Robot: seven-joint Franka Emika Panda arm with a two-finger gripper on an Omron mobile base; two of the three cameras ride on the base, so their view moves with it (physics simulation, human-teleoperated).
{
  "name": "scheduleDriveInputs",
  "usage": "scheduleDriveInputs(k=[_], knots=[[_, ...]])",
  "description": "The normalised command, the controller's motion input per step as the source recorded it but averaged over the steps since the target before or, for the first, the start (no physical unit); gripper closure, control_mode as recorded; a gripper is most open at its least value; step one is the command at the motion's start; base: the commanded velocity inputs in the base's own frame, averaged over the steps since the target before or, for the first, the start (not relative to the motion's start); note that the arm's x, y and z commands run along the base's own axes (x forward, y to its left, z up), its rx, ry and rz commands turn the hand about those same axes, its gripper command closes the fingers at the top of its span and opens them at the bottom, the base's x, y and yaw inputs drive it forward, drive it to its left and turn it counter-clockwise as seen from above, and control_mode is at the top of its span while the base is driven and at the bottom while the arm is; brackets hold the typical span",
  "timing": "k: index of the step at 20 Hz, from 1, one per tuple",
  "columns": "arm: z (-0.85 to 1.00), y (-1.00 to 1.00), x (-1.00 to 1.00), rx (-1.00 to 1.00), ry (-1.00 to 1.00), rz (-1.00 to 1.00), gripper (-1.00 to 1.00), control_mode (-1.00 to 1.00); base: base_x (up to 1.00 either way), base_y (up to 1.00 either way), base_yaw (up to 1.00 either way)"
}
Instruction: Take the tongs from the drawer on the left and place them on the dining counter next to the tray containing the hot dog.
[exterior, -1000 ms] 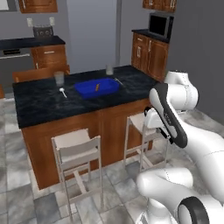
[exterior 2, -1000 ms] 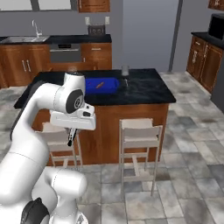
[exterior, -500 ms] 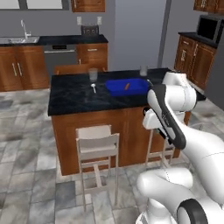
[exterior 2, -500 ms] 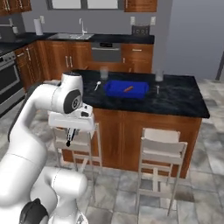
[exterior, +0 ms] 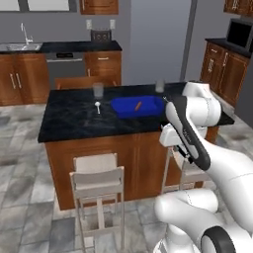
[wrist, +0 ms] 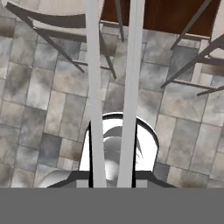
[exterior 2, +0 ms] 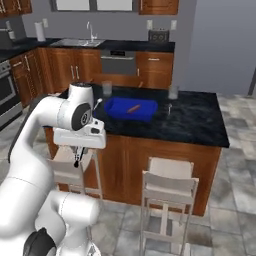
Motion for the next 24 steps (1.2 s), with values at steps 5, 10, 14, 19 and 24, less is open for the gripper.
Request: scheduleDriveInputs(k=[5,10,14,19,24], knots=[[0.0,0.0,0.0,0.0,0.0,0.0,1.0,1.0,0.76,-0.66,-0.12],[0.0,0.0,0.0,0.0,0.0,0.0,1.0,1.0,0.19,-0.87,-0.1],[0.0,0.0,0.0,0.0,0.0,0.0,1.0,1.0,0.06,-0.64,-0.02],[0.0,0.0,0.0,0.0,0.0,0.0,1.0,1.0,0.47,-0.09,0.02],[0.0,0.0,0.0,0.0,0.0,0.0,1.0,1.0,0.53,0.0,0.0]])
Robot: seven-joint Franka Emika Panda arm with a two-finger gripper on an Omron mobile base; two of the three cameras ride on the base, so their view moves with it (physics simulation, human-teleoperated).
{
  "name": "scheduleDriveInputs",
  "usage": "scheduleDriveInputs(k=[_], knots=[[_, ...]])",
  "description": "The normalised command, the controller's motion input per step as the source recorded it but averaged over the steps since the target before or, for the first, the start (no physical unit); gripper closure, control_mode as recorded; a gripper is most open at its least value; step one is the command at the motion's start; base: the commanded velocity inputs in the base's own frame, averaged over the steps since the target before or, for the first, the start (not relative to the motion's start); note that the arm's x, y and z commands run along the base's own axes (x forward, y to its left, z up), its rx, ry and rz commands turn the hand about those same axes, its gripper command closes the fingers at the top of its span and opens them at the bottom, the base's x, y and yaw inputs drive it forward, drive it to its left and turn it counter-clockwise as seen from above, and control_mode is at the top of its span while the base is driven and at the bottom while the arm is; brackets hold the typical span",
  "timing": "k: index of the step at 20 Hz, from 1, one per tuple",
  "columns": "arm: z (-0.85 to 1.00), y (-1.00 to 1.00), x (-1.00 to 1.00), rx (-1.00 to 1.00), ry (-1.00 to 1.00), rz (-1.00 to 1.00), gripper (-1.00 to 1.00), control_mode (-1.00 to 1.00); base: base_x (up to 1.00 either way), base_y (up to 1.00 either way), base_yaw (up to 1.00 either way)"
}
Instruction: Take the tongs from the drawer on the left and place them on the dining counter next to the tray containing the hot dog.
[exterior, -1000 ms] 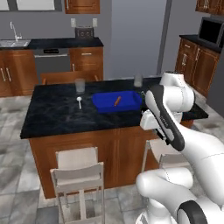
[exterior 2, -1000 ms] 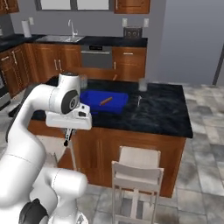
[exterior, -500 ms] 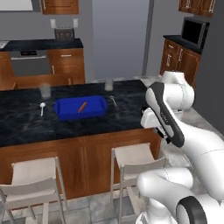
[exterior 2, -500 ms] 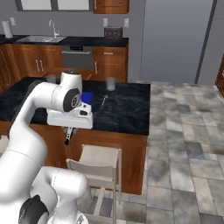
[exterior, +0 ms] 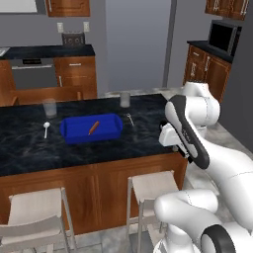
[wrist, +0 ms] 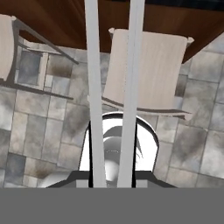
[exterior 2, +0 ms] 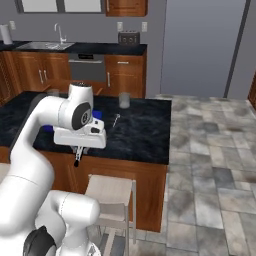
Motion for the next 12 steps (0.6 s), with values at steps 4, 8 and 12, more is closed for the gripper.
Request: scheduleDriveInputs(k=[4,8,12], knots=[[0.0,0.0,0.0,0.0,0.0,0.0,1.0,1.0,0.38,0.0,0.0],[0.0,0.0,0.0,0.0,0.0,0.0,1.0,1.0,0.62,0.03,-0.01],[0.0,0.0,0.0,0.0,0.0,0.0,1.0,1.0,0.61,0.02,-0.03]])
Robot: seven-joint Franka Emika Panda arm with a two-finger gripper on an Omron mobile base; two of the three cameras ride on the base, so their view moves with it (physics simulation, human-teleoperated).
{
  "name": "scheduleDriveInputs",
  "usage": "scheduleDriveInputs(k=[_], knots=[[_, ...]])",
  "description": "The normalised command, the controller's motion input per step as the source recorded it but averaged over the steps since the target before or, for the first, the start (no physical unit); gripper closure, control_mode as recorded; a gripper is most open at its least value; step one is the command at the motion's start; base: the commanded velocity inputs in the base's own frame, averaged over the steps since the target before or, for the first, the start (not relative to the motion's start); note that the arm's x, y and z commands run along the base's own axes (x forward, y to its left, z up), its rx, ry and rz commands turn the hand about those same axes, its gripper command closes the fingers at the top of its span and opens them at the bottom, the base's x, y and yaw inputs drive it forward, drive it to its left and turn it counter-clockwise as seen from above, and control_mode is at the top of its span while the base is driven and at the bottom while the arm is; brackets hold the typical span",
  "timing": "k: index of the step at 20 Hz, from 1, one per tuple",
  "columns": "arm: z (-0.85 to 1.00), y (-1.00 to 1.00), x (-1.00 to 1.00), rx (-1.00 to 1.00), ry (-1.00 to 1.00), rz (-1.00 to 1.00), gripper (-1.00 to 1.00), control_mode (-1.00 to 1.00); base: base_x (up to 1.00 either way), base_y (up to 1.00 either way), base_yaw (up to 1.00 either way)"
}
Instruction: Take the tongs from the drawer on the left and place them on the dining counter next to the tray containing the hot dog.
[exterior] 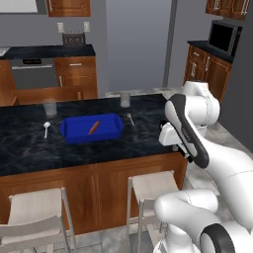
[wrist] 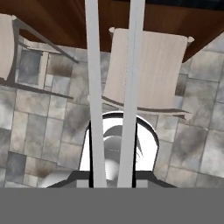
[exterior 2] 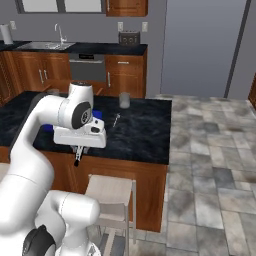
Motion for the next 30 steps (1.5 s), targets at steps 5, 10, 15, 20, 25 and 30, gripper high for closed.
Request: scheduleDriveInputs(k=[5,10,15,20,25,30], knots=[[0.0,0.0,0.0,0.0,0.0,0.0,1.0,1.0,0.01,0.0,0.0],[0.0,0.0,0.0,0.0,0.0,0.0,1.0,1.0,0.01,0.0,0.0],[0.04,0.0,0.51,0.0,0.13,0.01,1.0,-1.0,0.0,0.0,0.0],[0.05,0.0,0.96,0.0,0.19,0.07,1.0,-1.0,0.0,0.0,0.0],[-0.04,0.01,1.0,-0.02,0.13,0.04,1.0,-1.0,0.0,0.0,0.0],[-0.08,0.3,0.83,-0.05,0.0,0.0,1.0,-1.0,0.0,0.0,0.0]])
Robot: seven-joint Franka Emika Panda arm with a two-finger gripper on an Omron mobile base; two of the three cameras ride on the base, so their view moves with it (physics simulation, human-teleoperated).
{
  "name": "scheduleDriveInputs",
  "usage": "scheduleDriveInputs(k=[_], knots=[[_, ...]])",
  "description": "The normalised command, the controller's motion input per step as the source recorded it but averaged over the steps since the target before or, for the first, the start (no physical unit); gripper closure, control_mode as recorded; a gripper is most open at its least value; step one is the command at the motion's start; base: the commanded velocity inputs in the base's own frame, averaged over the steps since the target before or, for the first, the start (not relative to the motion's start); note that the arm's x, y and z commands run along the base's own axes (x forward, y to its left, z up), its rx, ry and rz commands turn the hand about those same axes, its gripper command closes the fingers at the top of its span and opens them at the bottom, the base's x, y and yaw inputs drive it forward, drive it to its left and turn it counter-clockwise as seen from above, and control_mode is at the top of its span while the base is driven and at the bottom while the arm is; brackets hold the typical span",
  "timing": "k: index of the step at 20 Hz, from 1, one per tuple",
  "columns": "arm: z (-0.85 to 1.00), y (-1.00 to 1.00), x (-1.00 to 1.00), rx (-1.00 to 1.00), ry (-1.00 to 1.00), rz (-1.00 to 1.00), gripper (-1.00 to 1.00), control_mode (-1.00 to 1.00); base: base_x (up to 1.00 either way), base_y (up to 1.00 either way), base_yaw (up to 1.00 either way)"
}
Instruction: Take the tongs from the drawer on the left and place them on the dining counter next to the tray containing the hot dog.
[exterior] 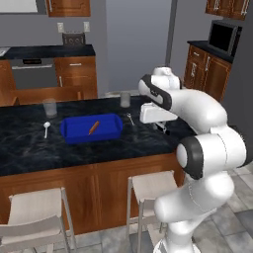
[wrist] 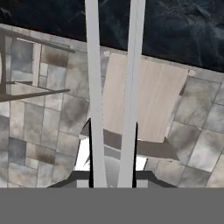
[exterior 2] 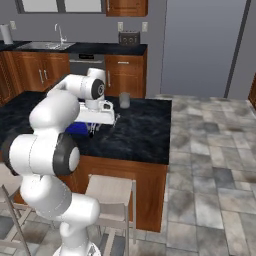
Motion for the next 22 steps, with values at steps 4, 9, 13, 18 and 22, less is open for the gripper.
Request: scheduleDriveInputs(k=[4,9,13,18,22], knots=[[-0.19,0.34,0.55,-0.01,0.0,-0.04,1.0,-1.0,0.0,0.0,0.0],[-0.47,0.14,0.5,0.0,0.0,0.0,1.0,-1.0,0.0,0.0,0.0],[-0.17,0.06,0.54,0.0,0.0,0.0,1.0,-1.0,0.0,0.0,0.0],[-0.01,0.0,0.56,0.0,0.02,-0.03,1.0,-1.0,0.0,0.0,0.0],[-0.11,0.0,0.36,0.0,0.01,-0.09,1.0,-1.0,0.0,0.0,0.0]])
